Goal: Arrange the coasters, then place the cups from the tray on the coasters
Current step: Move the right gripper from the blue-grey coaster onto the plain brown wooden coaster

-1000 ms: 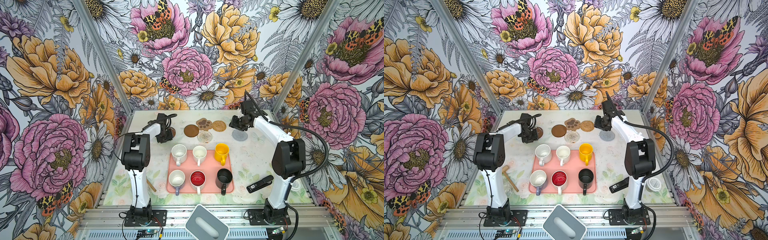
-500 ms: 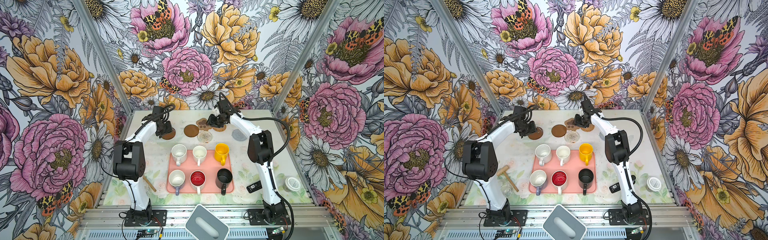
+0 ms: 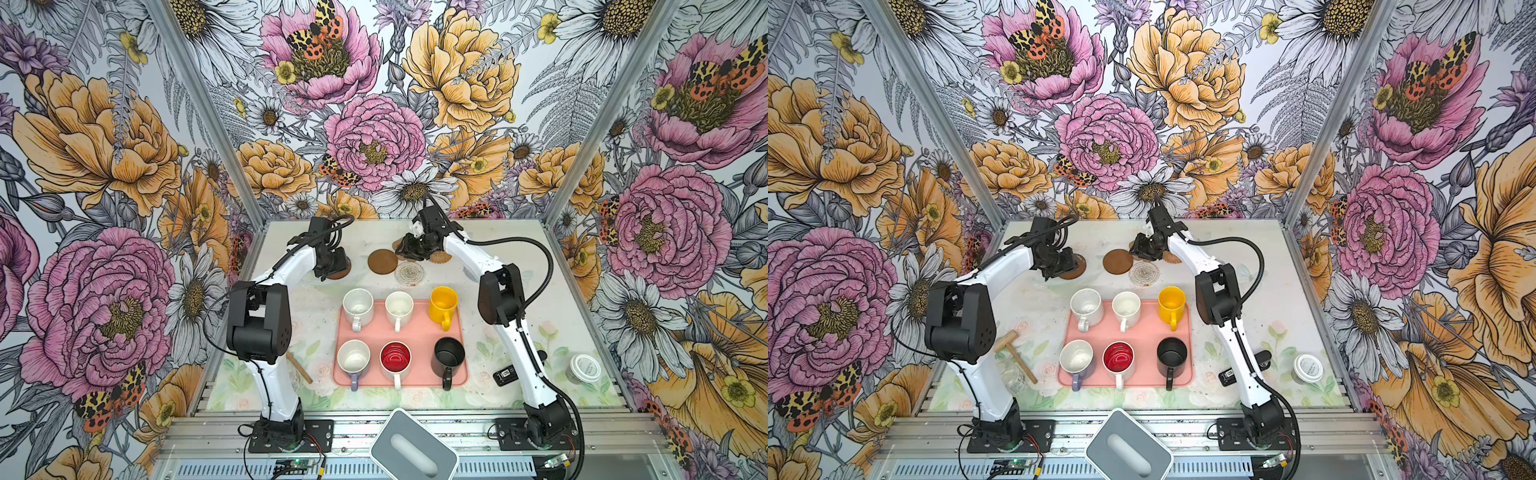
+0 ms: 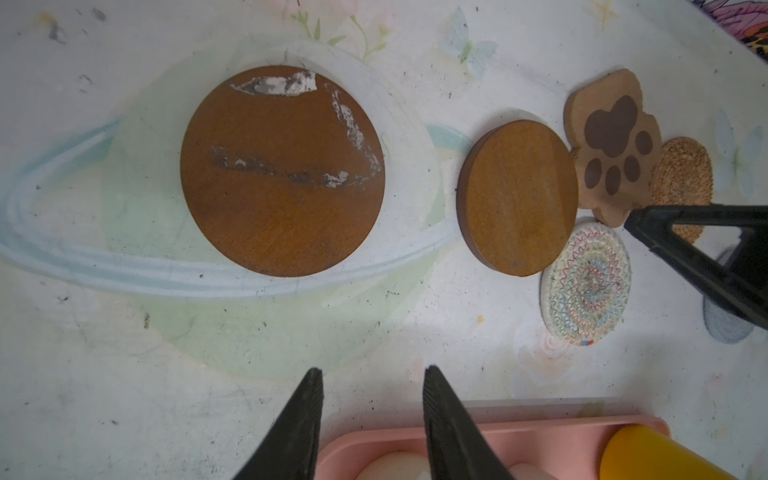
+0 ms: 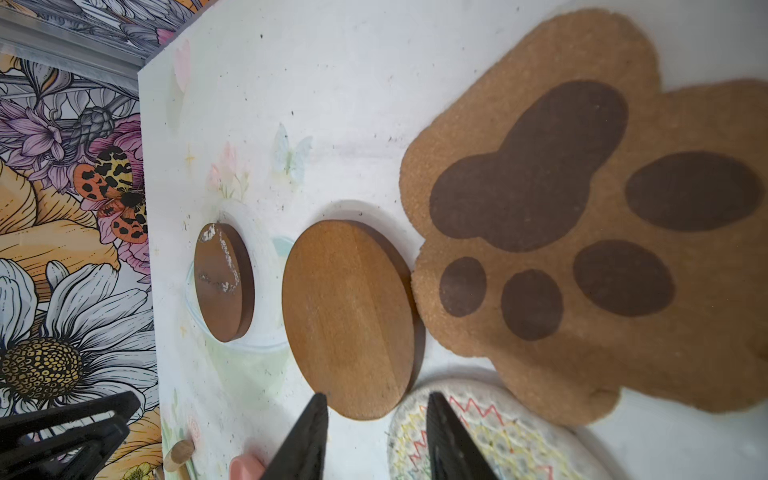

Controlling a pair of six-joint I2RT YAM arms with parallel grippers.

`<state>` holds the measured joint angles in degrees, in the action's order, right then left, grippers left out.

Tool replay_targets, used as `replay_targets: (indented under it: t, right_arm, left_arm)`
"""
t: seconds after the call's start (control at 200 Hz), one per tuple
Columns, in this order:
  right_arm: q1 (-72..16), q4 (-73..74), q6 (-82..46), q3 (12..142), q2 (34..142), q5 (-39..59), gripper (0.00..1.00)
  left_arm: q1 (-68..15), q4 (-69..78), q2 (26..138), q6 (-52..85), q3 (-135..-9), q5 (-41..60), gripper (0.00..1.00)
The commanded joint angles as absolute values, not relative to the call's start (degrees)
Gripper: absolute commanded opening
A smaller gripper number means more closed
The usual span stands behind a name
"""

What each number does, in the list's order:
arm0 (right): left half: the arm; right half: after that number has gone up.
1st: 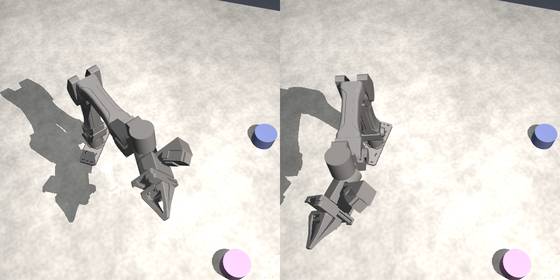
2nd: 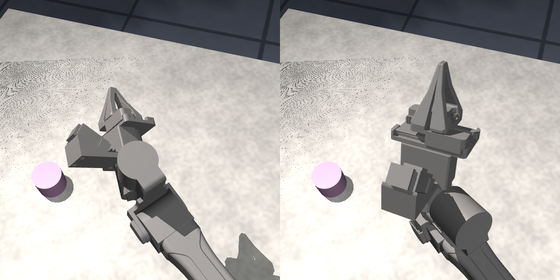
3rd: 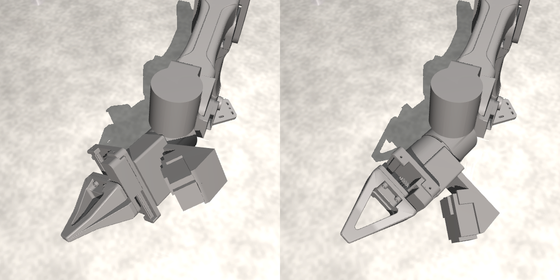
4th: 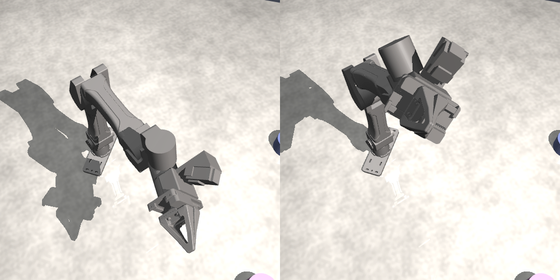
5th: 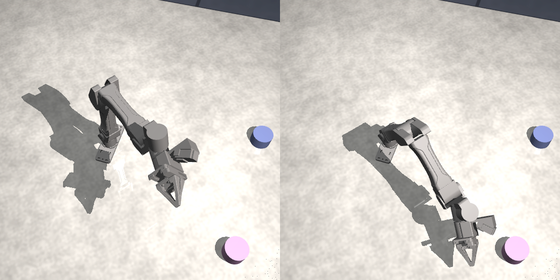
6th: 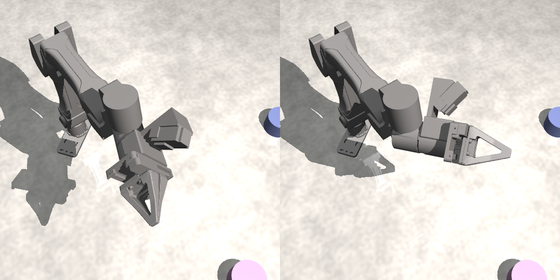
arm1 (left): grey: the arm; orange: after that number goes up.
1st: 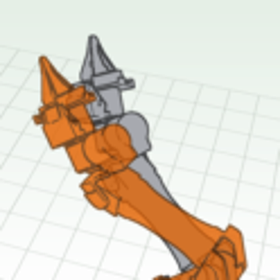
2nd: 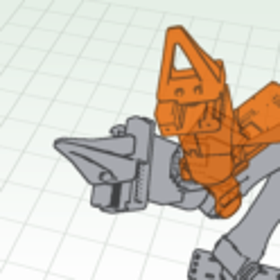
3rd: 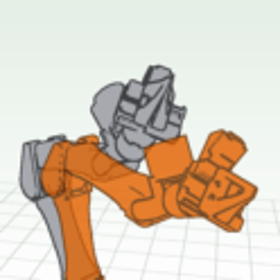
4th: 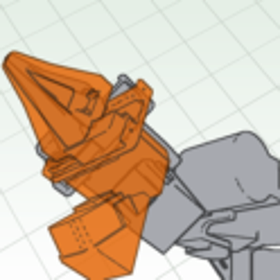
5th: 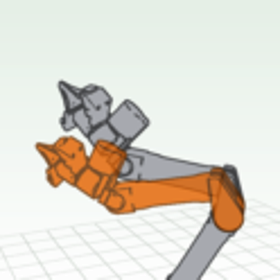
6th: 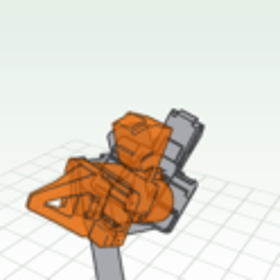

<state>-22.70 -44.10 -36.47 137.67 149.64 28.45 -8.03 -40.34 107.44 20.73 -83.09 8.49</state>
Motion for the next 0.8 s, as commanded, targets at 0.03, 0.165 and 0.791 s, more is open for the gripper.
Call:
replay_targets:
  t: [0.03, 0.165, 0.791]
  right_arm:
    - [-23.06, -43.95, -37.57, 139.86, 151.71, 29.53, 0.41]
    - [-23.54, -43.95, -38.14, 140.64, 153.02, 29.79, 0.41]
    - [-25.7, -43.95, -40.22, 144.66, 157.19, 31.46, 0.38]
  left_arm:
    - [-8.52, -36.96, 104.86, 22.12, -81.02, 9.11, 0.42]
    - [-8.93, -35.31, 102.4, 22.66, -79.48, 9.31, 0.42]
    - [-9.16, -34.13, 103.62, 22.42, -77.96, 9.93, 0.43]
